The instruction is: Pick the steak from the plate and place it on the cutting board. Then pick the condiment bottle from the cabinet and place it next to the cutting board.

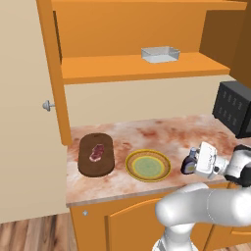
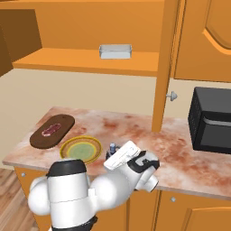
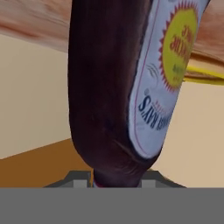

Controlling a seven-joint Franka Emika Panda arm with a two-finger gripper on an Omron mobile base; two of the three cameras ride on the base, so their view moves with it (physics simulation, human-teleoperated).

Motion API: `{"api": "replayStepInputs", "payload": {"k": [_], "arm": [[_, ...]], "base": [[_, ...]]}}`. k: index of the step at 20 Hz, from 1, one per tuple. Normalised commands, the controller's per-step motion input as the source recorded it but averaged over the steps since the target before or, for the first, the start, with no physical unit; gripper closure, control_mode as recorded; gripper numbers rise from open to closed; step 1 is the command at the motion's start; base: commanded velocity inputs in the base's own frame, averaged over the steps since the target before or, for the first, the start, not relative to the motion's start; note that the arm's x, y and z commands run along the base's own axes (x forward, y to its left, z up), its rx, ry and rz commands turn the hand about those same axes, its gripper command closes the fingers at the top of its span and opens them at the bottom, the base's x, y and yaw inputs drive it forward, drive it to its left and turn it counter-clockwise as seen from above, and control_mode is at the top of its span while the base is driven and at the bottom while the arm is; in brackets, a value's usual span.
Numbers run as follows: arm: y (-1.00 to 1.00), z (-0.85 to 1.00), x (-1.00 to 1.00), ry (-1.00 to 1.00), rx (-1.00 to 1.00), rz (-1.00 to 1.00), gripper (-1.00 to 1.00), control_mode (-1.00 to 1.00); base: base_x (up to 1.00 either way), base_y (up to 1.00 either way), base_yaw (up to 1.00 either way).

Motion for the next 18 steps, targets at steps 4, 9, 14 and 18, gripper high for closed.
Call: {"api": "replayStepInputs", "payload": {"k": [4, 9, 14, 18], "arm": [[0.01, -0.05, -0.01, 0.0, 0.0, 0.0, 1.0, -1.0], [0.04, -0.02, 0.0, 0.0, 0.0, 0.0, -1.0, -1.0], [0.0, 0.0, 0.0, 0.0, 0.0, 0.0, -1.0, -1.0], [0.0, 0.0, -0.09, 0.0, 0.0, 0.0, -1.0, -1.0]], "base": [[0.0, 0.0, 0.0], [0.0, 0.0, 0.0], [0.0, 0.0, 0.0], [0.0, 0.0, 0.0]]}}
